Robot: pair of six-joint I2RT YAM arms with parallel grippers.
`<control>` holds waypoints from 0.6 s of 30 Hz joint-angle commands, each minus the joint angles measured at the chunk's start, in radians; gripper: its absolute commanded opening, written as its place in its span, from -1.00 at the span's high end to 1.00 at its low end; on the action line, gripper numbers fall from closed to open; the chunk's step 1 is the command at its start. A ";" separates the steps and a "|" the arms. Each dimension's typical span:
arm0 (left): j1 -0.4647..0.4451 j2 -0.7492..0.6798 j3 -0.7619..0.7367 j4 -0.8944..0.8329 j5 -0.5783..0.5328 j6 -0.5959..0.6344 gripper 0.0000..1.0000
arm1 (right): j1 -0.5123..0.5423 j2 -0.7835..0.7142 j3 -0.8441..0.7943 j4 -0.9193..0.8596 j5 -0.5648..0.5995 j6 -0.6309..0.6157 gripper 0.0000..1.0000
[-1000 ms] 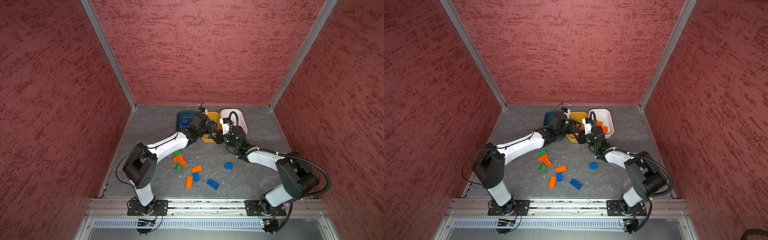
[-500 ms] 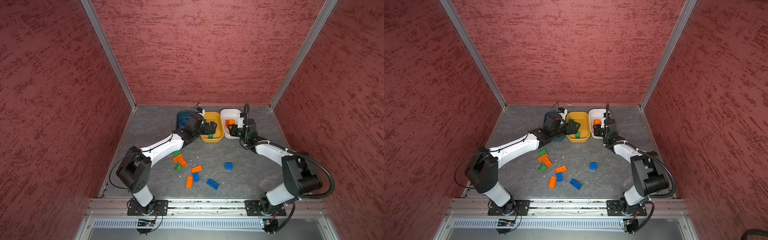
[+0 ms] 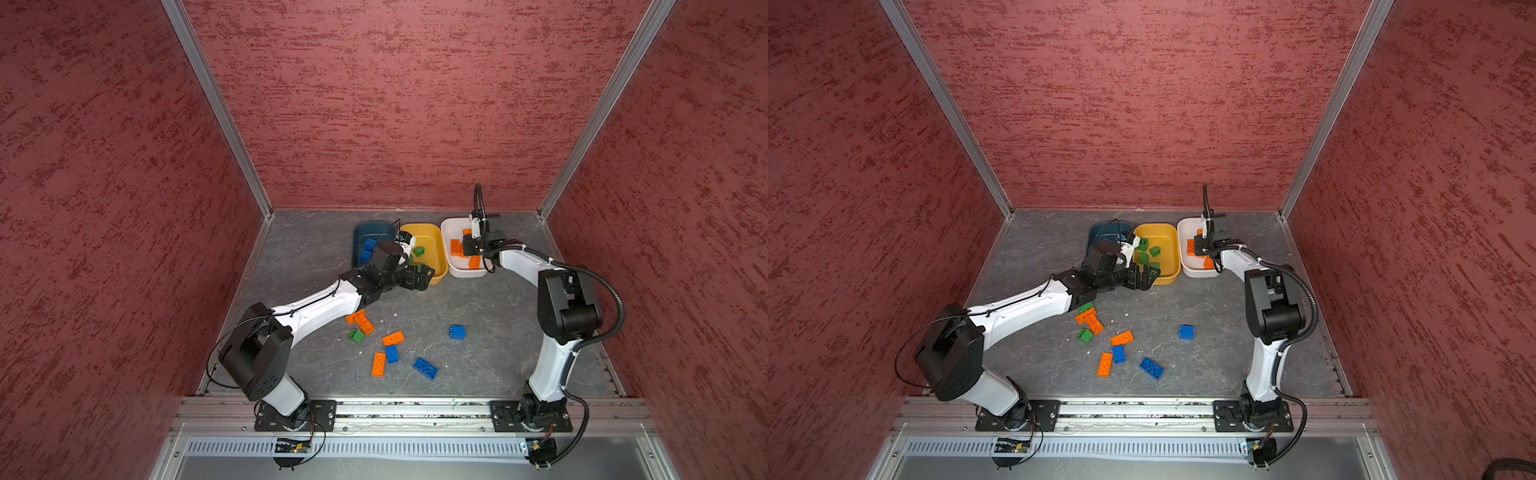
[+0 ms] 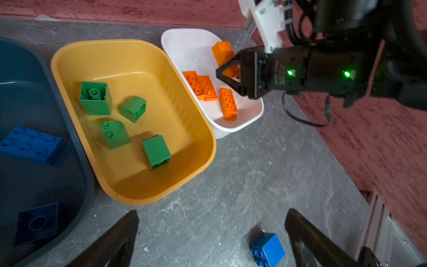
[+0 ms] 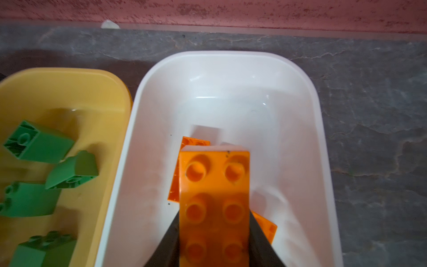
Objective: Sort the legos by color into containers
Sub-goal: 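Drop the orange brick into the white tub while the left gripper moves away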
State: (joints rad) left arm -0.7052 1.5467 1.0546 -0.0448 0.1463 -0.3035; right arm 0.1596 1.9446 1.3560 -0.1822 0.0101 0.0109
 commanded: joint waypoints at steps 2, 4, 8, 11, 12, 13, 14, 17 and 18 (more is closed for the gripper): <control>0.018 -0.068 -0.031 -0.004 0.081 0.055 -0.99 | -0.002 0.025 0.074 -0.086 0.107 -0.103 0.12; 0.027 -0.082 -0.054 0.002 0.162 0.087 -0.99 | -0.002 0.024 0.086 -0.098 0.112 -0.105 -0.16; -0.046 -0.115 -0.116 0.038 0.188 0.277 -0.99 | 0.006 -0.022 0.054 -0.090 0.064 -0.104 -0.42; -0.106 -0.120 -0.130 0.007 0.147 0.448 -0.99 | 0.009 -0.077 0.014 -0.078 0.021 -0.086 -0.56; -0.122 -0.117 -0.126 -0.023 0.151 0.509 -0.99 | 0.012 -0.099 -0.001 -0.073 0.005 -0.083 -0.61; -0.138 -0.113 -0.117 -0.065 0.156 0.573 -0.99 | 0.015 -0.124 -0.022 -0.061 -0.004 -0.074 -0.66; -0.149 -0.108 -0.107 -0.113 0.165 0.634 -0.99 | 0.014 -0.147 -0.042 -0.050 -0.013 -0.066 -0.68; -0.187 -0.066 -0.038 -0.343 0.213 0.803 -0.99 | 0.016 -0.238 -0.122 0.001 -0.032 -0.021 -0.98; -0.198 -0.052 -0.021 -0.405 0.208 0.835 -0.99 | 0.015 -0.271 -0.156 0.024 -0.043 0.003 -0.98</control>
State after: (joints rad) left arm -0.8837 1.4651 0.9855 -0.2447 0.3195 0.3111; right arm 0.1688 1.7622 1.2453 -0.2310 0.0162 -0.0280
